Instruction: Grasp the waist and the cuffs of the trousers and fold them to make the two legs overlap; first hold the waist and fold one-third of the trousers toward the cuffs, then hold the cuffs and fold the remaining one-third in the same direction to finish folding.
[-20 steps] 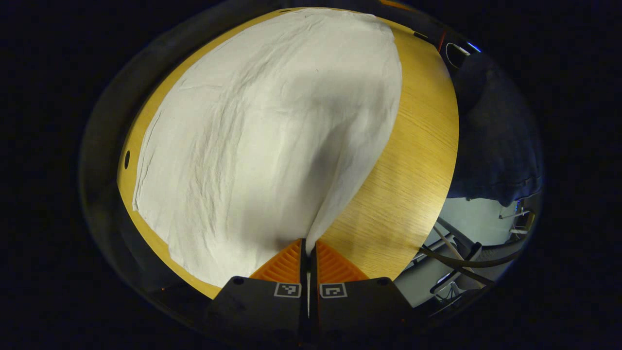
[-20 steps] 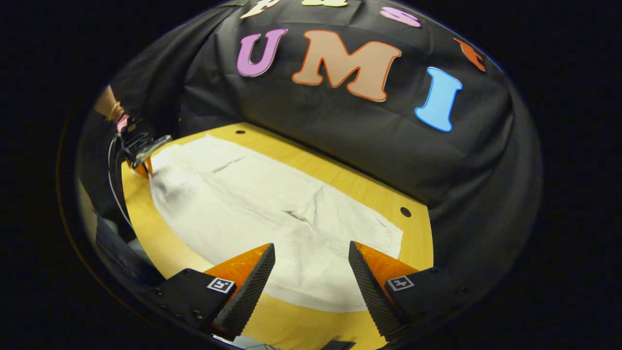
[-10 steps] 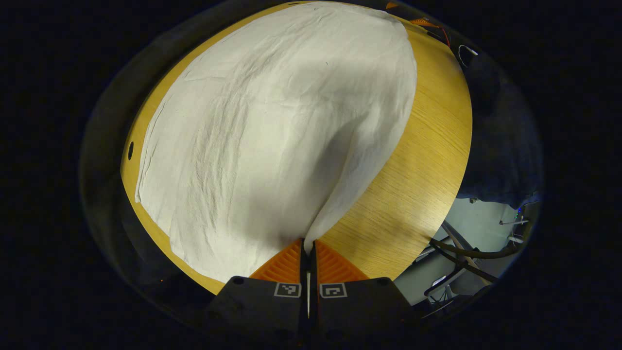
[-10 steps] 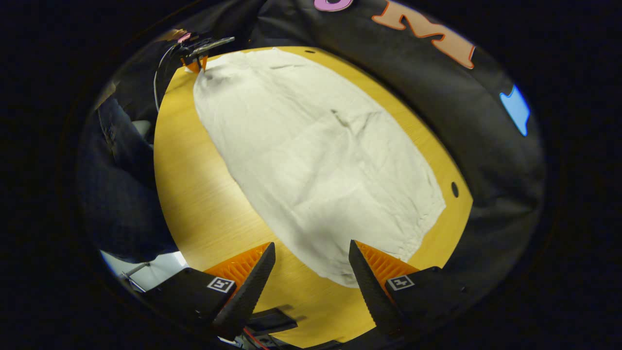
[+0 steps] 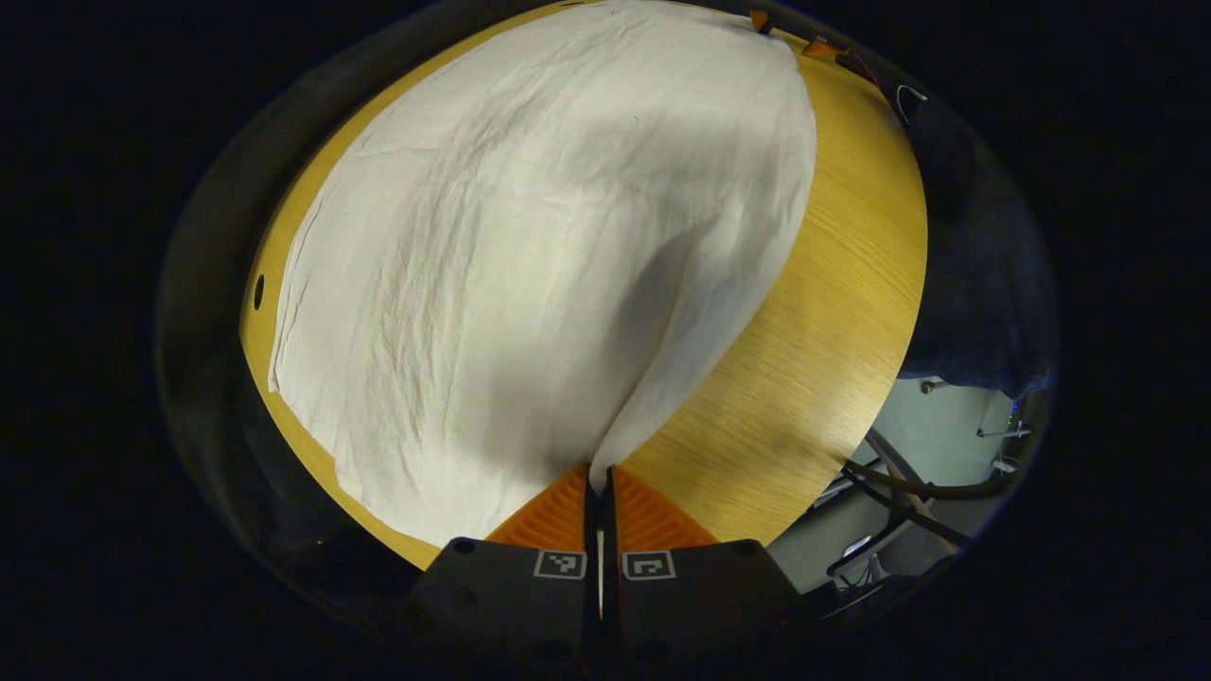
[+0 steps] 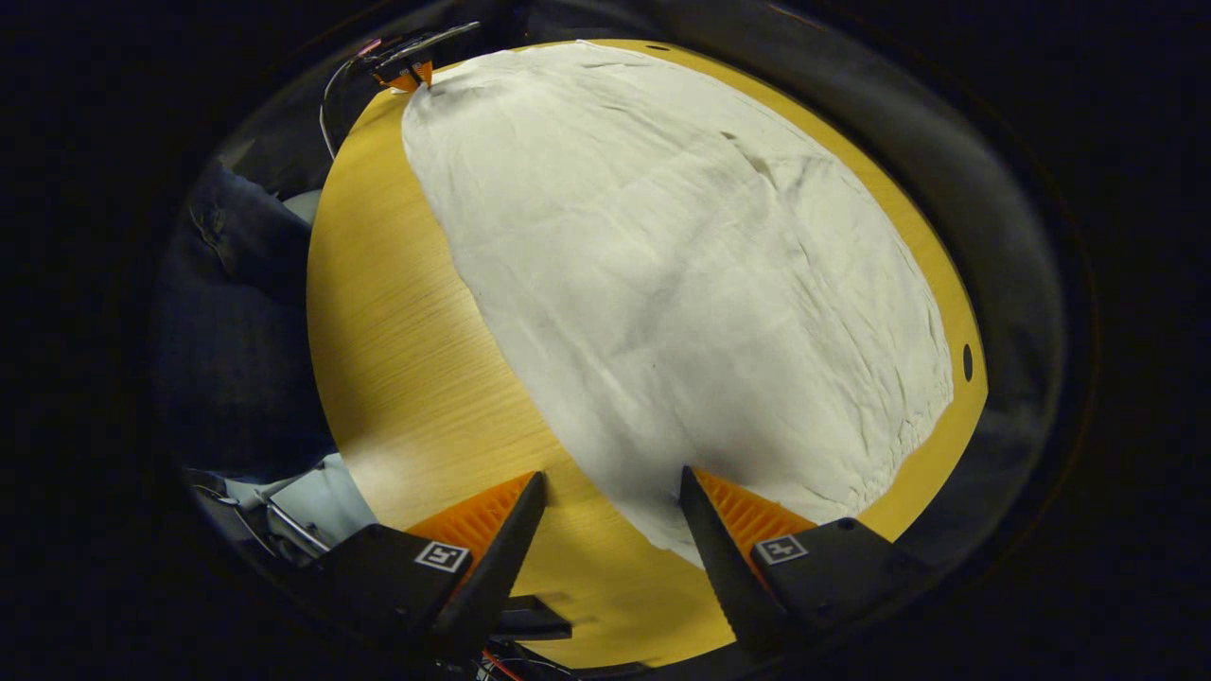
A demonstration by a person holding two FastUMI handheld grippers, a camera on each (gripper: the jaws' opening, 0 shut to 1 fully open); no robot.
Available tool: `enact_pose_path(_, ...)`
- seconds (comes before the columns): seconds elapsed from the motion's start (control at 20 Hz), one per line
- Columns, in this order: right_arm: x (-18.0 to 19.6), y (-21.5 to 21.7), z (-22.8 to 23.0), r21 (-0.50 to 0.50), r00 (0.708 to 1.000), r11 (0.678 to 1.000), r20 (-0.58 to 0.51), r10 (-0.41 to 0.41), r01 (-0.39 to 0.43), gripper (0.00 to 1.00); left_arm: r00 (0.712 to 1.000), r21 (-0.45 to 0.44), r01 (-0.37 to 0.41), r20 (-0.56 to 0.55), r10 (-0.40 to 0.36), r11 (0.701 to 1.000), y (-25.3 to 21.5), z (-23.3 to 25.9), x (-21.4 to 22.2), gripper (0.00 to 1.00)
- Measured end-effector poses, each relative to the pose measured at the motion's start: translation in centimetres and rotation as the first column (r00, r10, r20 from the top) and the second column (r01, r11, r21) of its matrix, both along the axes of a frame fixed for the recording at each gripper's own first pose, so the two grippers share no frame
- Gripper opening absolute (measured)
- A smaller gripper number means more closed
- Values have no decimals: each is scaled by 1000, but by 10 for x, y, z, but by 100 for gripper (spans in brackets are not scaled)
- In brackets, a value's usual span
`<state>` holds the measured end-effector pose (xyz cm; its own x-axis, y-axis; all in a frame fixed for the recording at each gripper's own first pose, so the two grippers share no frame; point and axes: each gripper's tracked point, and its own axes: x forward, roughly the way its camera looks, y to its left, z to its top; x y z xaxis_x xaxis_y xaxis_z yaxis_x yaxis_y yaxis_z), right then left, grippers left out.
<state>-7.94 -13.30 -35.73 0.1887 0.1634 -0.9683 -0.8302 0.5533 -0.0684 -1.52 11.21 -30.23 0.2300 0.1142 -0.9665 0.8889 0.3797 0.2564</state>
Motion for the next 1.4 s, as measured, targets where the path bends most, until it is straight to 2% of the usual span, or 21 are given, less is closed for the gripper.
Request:
enact_pose_path(0.1, 2, 0, 2, -17, 1000, 1000, -21, 2, -2, 93, 1000, 1, 3, -12, -3, 1000, 0, 0, 0, 0)
enact_pose_path(0.15, 2, -1, 0, -31, 999, 1000, -32, -3, 2, 87, 1000, 2, 4, -17, -4, 1000, 0, 0, -1, 0)
enact_pose_path(0.2, 3, -1, 0, -44, 999, 999, -35, 3, -4, 91, 1000, 2, 5, -22, -5, 1000, 0, 1, 0, 0)
enact_pose_path(0.25, 4, -1, 1, -57, 999, 998, -39, 3, -6, 82, 1000, 0, 6, -24, -6, 1000, 0, 1, -1, 0)
enact_pose_path(0.3, 6, -1, 1, -69, 999, 998, -41, 1, -4, 82, 1000, 0, 7, -26, -7, 1000, 0, 1, -1, 0)
enact_pose_path(0.35, 6, -2, 1, -78, 999, 997, -42, 0, -3, 67, 1000, -1, 9, -28, -9, 1000, 0, 1, -1, 0)
enact_pose_path(0.4, 9, -3, 1, -88, 999, 996, -36, -3, -1, 63, 1000, -1, 8, -30, -8, 1000, -1, 1, -1, 0)
enact_pose_path(0.45, 11, -4, 1, -96, 1000, 995, -27, -8, 5, 53, 999, -2, 7, -32, -7, 1000, 0, 1, -1, 0)
enact_pose_path(0.6, 20, -11, 1, -125, 999, 992, 24, -22, 25, 10, 999, -4, 13, -39, -14, 1000, 0, 0, 0, 0)
enact_pose_path(0.65, 20, -10, 2, -128, 999, 991, 30, -23, 27, 5, 999, -4, 16, -39, -16, 1000, 0, 1, 0, 0)
enact_pose_path(0.7, 22, -10, 6, -137, 999, 990, 40, -23, 28, 10, 999, -8, 18, -38, -19, 1000, -1, 0, 1, 0)
enact_pose_path(0.8, 22, -12, 3, -136, 997, 989, 57, -44, 51, 0, 999, -17, 15, -29, -15, 1000, 0, 1, 0, 0)
enact_pose_path(0.85, 22, -12, 4, -131, 996, 989, 67, -61, 69, 4, 1000, -27, 9, -21, -9, 1000, 0, 1, 0, 0)
enact_pose_path(1.0, 24, -14, 6, -106, 983, 982, 113, -147, 159, 2, 999, -73, -33, 14, 35, 997, -1, 2, 0, 0)
enact_pose_path(1.1, 25, -14, 8, -69, 962, 969, 162, -222, 235, 2, 993, -134, -96, 59, 104, 986, -5, 4, 6, 0)
enact_pose_path(1.2, 27, -13, 15, -14, 916, 937, 219, -337, 348, 2, 970, -245, -179, 116, 212, 953, -13, 8, 15, 0)
enact_pose_path(1.3, 33, -12, 21, 68, 843, 881, 263, -469, 469, 2, 924, -344, -276, 164, 347, 898, -20, 14, 29, 0)
enact_pose_path(1.4, 43, -12, 32, 145, 758, 816, 309, -574, 559, 2, 860, -458, -336, 207, 467, 823, -34, 27, 48, 0)
